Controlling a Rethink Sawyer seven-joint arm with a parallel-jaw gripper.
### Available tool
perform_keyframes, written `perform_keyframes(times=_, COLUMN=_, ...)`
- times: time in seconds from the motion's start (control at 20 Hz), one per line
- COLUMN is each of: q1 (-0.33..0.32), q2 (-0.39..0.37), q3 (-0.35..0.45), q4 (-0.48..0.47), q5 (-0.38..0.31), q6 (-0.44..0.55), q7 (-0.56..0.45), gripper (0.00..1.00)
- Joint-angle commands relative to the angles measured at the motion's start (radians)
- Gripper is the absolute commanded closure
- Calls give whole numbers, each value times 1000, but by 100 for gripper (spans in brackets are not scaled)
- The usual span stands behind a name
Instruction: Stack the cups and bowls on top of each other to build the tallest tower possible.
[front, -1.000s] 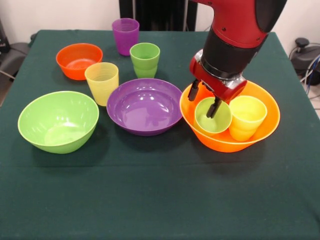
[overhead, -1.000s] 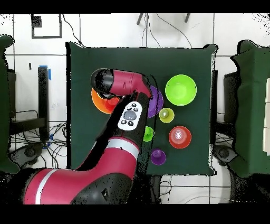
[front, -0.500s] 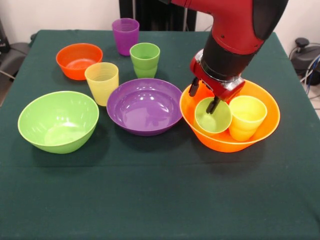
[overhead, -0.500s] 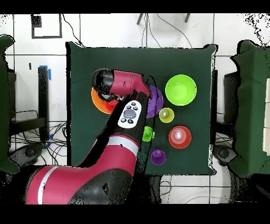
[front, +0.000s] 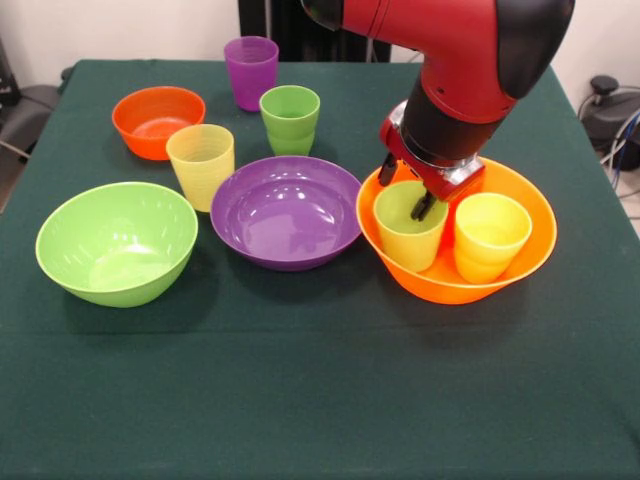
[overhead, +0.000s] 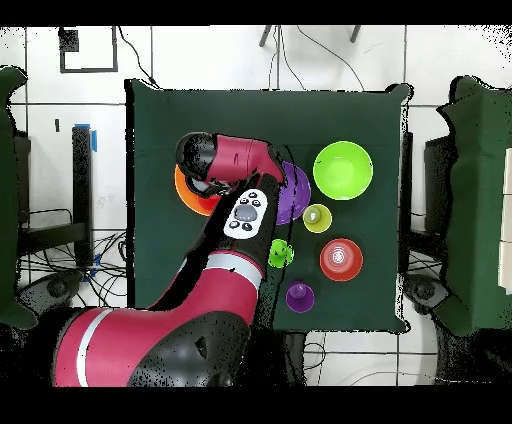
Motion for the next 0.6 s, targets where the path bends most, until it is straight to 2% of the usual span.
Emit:
perform_keyframes(times=0.05, q1=-11, q2=18, q3=93, q4=-12, q5=-25, q6=99, q7=31, gripper=0)
perform_keyframes(times=0.35, q1=-16, q2=13, q3=97, q4=-5, q5=-23, q6=83, q7=26, gripper=0)
perform_keyframes(times=0.6, q1=-16, q2=7, q3=86, q4=-19, q5=-32, q6=23, q7=24, gripper=0)
